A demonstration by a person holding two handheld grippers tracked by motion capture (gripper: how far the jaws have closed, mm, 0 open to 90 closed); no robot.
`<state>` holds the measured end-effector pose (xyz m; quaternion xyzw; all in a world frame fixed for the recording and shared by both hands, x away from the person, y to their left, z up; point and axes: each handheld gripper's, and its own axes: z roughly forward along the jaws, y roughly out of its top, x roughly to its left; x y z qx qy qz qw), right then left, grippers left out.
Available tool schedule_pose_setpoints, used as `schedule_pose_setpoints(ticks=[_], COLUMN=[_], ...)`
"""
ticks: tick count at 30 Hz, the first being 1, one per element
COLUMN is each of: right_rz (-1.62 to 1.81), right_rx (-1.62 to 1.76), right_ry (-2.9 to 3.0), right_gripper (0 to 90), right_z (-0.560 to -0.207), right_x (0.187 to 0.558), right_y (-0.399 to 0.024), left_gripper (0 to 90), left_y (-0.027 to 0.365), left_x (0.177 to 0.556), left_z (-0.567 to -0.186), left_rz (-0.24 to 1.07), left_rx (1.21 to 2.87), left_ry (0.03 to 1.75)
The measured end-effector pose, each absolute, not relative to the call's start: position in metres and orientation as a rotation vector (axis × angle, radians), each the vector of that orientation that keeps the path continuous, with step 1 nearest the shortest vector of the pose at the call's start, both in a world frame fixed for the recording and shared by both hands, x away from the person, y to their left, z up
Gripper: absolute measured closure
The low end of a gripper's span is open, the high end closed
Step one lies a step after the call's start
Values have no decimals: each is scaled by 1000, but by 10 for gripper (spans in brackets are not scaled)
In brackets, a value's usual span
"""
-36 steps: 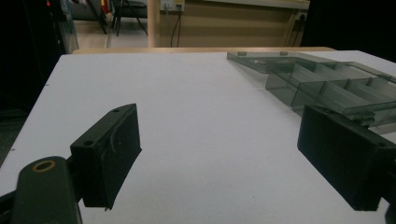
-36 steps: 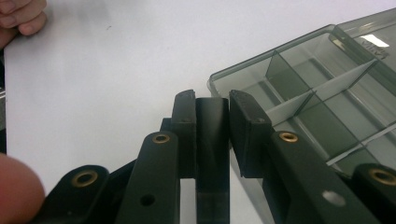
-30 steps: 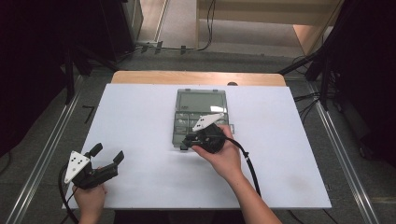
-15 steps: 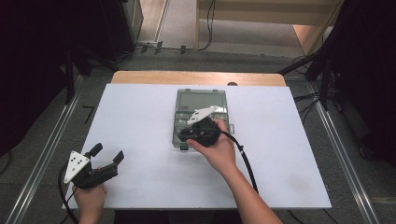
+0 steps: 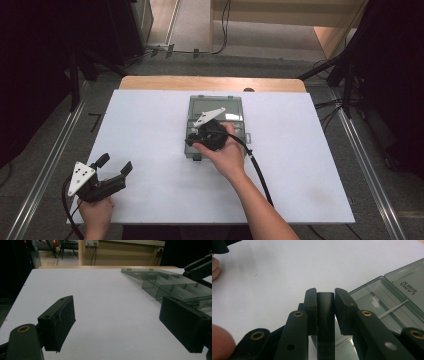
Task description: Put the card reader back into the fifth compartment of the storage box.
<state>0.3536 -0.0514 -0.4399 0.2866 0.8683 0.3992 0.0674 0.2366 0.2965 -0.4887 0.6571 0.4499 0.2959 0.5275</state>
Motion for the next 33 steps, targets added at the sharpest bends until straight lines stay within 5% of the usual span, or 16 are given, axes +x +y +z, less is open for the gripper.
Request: schedule_pose_setpoints(ticks=[7,10,17,23,25,33], right_rz=[1200,1213,1285,1315,1305,1303], right_rx=[919,960,994,989,1006,1012], right_ry=[2589,2564,2538,2511,2491,2420], right_gripper=[698,459,100,75,0,0], right_z=[-443,-444,-442,-440,-439,-439], right_x=[361,362,360,350,347,335], right_y=[-49,-51,-59,-68,-71,-87], left_gripper=[136,136,136,136,135,136], left_y=[297,297,296,296,296,296], left_x=[237,237,237,237,237,237], left_z=[-489,-489,-489,-489,-489,-489], left_rz=[706,704,704,705,706,704], left_rx=[1569,1566,1567,1573,1575,1571], left_ry=[1076,1076,1076,1075,1074,1077])
